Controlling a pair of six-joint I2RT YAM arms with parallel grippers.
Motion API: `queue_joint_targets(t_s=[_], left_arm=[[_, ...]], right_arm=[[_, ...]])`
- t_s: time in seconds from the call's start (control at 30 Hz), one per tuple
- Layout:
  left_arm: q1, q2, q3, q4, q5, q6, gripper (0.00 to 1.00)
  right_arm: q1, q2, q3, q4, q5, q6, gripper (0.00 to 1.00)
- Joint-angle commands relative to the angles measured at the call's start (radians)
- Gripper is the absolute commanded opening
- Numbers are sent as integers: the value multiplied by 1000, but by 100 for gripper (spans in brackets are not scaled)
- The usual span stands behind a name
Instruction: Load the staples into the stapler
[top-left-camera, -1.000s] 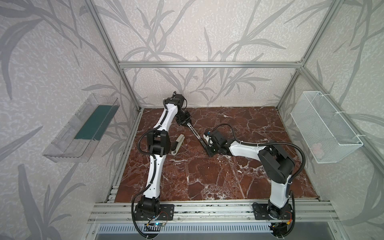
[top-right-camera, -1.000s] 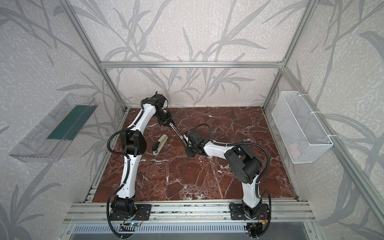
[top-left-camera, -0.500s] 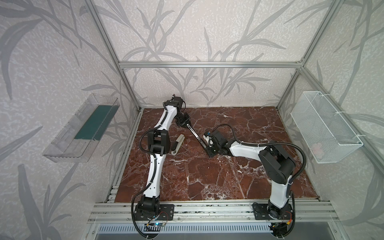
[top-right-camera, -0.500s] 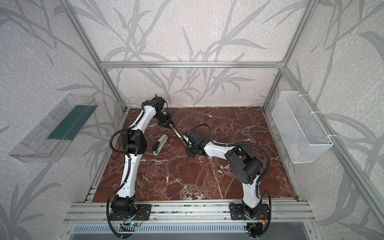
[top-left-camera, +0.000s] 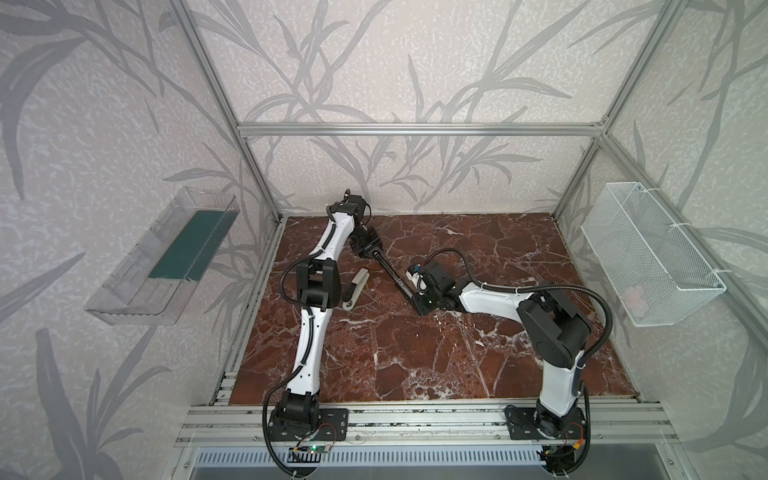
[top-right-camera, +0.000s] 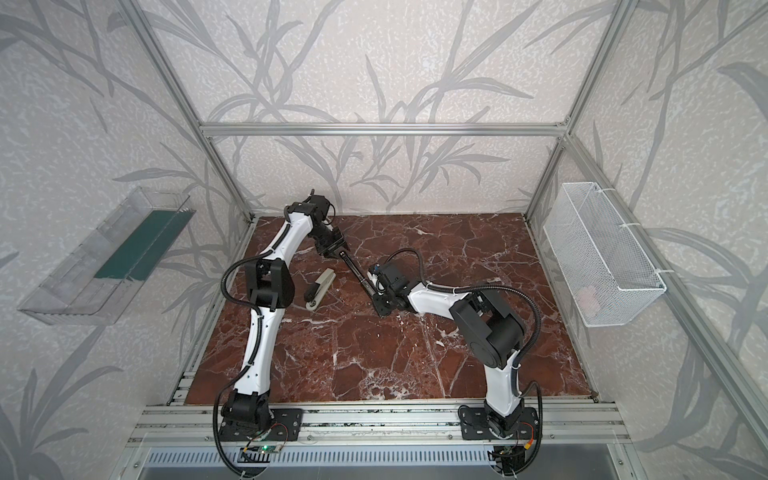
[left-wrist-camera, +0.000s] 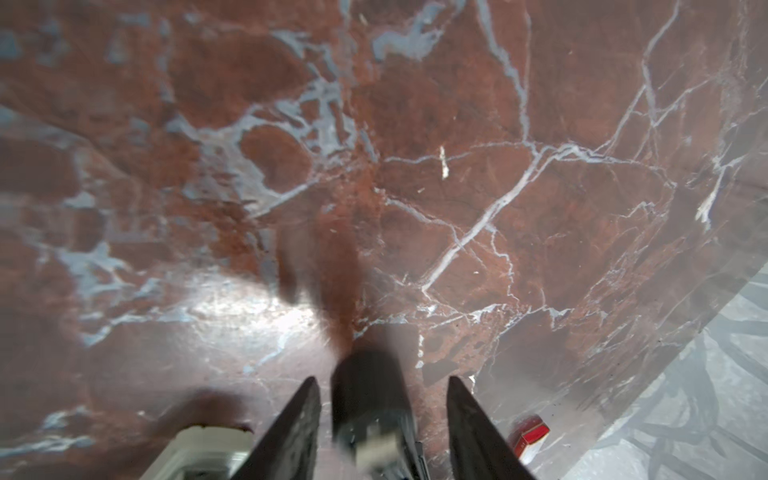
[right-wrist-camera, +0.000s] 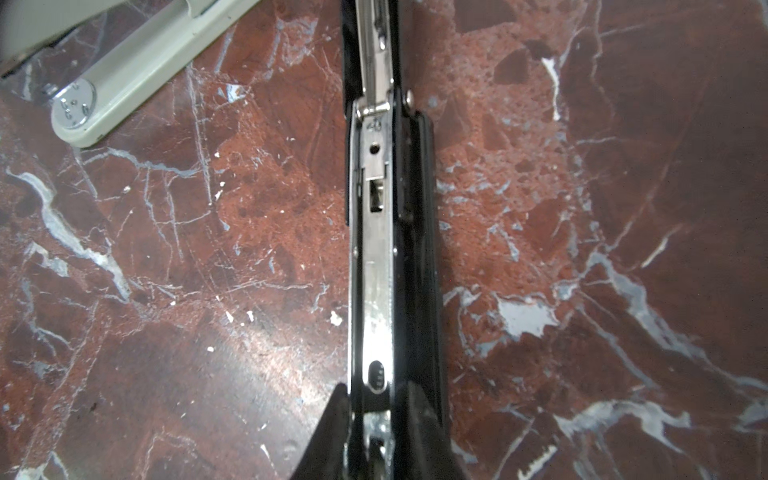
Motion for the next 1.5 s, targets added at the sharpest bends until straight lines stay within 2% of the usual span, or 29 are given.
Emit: queue_joint_targets(t_s=[0.0, 0.23, 0.3, 0.5, 0.63, 0.77, 0.93, 1.3, 1.33, 1.47], left_arm=[[7, -17, 18, -21, -31, 20, 57], [14, -130, -30, -16, -49, 20, 58], [9, -201, -124, 25, -50, 18, 58], [-13, -476, -553, 258, -41, -16, 58], [-19, -633, -818, 417, -28, -71, 58], [-35, -739, -968, 460, -57, -70, 58], [-42, -872, -1126, 481, -126, -61, 58], [-45, -1073, -1263, 408, -287, 1, 59], [-45, -1080, -1262, 393, -309, 12, 59], [-46, -1069, -1239, 329, -396, 66, 60]], right_arm=[[-2, -2, -27, -96, 14, 5, 22], [-24, -40, -75, -104, 59, 58, 22], [-31, -50, -85, -102, 52, 81, 22], [-16, -56, -83, -97, 16, 144, 21], [-4, -40, -52, -81, 24, 250, 20], [-4, -5, 14, -79, 57, 311, 20], [-4, 37, 110, -115, 104, 297, 20], [-9, 171, 331, -195, 227, 209, 24], [-10, 178, 345, -201, 228, 203, 25], [-13, 162, 359, -209, 198, 192, 44]])
